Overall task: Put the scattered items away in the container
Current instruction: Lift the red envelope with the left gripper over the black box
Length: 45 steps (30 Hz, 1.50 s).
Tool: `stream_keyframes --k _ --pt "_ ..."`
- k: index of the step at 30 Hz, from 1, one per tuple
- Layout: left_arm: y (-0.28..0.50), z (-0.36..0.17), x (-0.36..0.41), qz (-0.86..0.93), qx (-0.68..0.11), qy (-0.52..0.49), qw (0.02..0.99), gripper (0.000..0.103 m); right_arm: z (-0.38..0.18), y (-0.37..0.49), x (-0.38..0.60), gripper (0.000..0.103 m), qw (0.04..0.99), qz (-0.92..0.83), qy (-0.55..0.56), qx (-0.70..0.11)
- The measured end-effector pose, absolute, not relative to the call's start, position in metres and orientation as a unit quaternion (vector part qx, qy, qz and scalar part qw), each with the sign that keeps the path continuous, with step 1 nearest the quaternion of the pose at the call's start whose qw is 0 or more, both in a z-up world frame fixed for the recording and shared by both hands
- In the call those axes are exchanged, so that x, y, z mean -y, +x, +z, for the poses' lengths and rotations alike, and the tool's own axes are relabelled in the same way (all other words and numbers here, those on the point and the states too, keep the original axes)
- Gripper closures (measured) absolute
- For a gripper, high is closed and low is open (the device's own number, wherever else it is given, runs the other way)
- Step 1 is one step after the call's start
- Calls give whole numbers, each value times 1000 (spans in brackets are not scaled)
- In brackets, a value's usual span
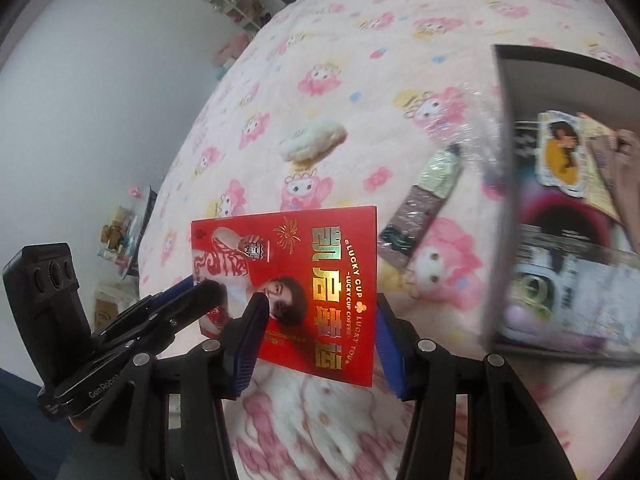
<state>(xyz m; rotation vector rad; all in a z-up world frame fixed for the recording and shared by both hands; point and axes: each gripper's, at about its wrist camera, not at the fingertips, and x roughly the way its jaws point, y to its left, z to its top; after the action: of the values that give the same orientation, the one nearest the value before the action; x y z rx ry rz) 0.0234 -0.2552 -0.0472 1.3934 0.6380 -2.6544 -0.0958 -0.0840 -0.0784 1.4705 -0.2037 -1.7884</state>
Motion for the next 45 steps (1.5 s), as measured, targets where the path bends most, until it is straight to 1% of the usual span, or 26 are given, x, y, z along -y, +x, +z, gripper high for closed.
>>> stream_keyframes --k 2,9,13,16,19,23,30,32,38,45 --pt "14 -41 240 -867 -202 454 26 72 -62 -94 55 55 388 -716 574 80" --pt "-40 -29 167 -873 -175 455 -34 72 -40 -117 -22 54 343 -753 555 88" --pt "-80 -30 129 -866 -174 464 -66 72 -29 -143 -69 54 319 -773 542 88" --pt "-109 -29 102 -864 -171 467 -78 72 -23 -161 -93 54 304 -785 534 80" --pt "-136 -32 83 -862 -169 472 -81 71 -23 -187 -109 54 289 -795 530 54" --pt "-170 -43 64 -855 -165 485 -77 70 -30 -219 -119 54 276 -801 530 39" --pt "-217 -76 41 -840 -170 511 -62 69 -58 -265 -134 54 259 -799 542 39" --pt "-224 -88 37 -835 -171 520 -58 68 -66 -271 -138 54 254 -798 544 43" --pt "-238 -120 28 -811 -167 558 -48 66 -86 -276 -133 54 250 -800 546 17" --pt "-245 -128 20 -801 -157 577 -35 64 -92 -278 -130 54 232 -804 547 -3"
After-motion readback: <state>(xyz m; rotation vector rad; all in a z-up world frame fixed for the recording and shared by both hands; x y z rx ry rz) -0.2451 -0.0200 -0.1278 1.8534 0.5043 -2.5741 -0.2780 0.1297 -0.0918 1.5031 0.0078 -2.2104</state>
